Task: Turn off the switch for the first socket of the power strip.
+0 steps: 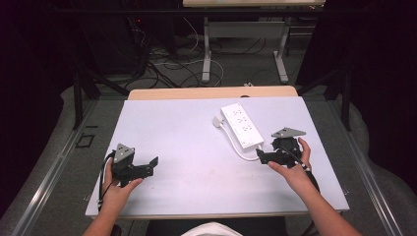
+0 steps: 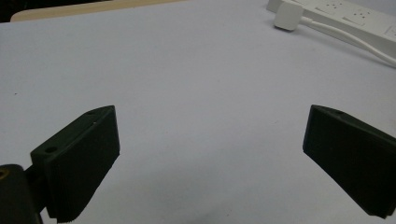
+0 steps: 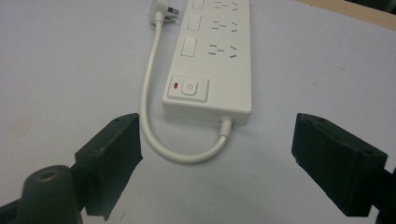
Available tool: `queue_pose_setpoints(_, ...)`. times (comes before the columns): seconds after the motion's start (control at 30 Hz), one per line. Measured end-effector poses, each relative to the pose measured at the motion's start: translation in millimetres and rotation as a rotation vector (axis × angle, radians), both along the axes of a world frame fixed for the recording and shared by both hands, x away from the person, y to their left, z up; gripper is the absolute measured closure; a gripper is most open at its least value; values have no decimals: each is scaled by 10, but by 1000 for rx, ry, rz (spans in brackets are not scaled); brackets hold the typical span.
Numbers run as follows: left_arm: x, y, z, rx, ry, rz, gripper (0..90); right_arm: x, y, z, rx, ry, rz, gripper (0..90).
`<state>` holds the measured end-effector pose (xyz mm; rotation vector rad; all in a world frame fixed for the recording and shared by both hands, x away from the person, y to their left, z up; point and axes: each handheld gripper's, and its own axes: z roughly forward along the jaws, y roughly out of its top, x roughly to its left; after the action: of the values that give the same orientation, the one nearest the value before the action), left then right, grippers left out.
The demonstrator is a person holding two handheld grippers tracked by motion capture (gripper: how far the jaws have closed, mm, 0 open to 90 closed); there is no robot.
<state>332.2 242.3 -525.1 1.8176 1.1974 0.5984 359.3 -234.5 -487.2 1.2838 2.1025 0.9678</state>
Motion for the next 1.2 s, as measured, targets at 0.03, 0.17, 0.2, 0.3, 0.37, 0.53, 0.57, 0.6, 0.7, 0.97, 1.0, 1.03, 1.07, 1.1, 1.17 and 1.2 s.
queue_pose_setpoints(0.03, 2, 2, -2, 2, -2, 1, 39, 17, 10, 8, -1, 0, -1, 157)
queue_pose_setpoints(0.17, 6, 5, -10, 4, 5, 8, 46, 72, 61, 50, -6, 4, 10, 162)
queue_pose_setpoints(0.2, 8, 8, -13, 2, 5, 6, 48, 81, 79, 63, -5, 8, 10, 164)
queue_pose_setpoints(0.3, 8, 11, -14, -1, 9, 12, 53, 123, 115, 97, -20, 6, 30, 170)
queue_pose_setpoints(0.37, 7, 13, -12, -3, 9, 12, 56, 141, 144, 124, -26, 10, 35, 175)
queue_pose_setpoints(0.53, 6, 15, -10, -4, 9, 12, 61, 196, 201, 202, -65, 12, 55, 192)
queue_pose_setpoints(0.57, 6, 15, -10, -5, 9, 12, 62, 206, 209, 221, -67, 13, 63, 193)
queue_pose_setpoints(0.6, 6, 15, -10, -5, 9, 12, 63, 219, 219, 238, -75, 12, 64, 193)
queue_pose_setpoints(0.7, 6, 15, -10, -6, 10, 12, 65, 250, 246, 283, -80, 23, 76, 195)
queue_pose_setpoints(0.97, 6, 15, -10, -6, 11, 11, 70, 340, 300, 336, -109, 45, 90, 200)
queue_pose_setpoints(1.0, 6, 16, -9, -7, 10, 12, 70, 351, 300, 342, -110, 47, 94, 200)
queue_pose_setpoints(1.03, 6, 17, -9, -8, 11, 11, 71, 366, 305, 345, -113, 46, 93, 200)
queue_pose_setpoints(1.07, 7, 17, -10, -8, 12, 12, 71, 375, 306, 354, -114, 49, 95, 200)
queue_pose_setpoints(1.1, 7, 17, -10, -9, 12, 12, 72, 388, 312, 360, -117, 47, 93, 201)
queue_pose_setpoints(1.17, 7, 18, -9, -10, 13, 12, 73, 414, 311, 381, -127, 47, 96, 202)
queue_pose_setpoints(1.2, 7, 18, -9, -11, 13, 13, 74, 427, 317, 391, -121, 49, 94, 204)
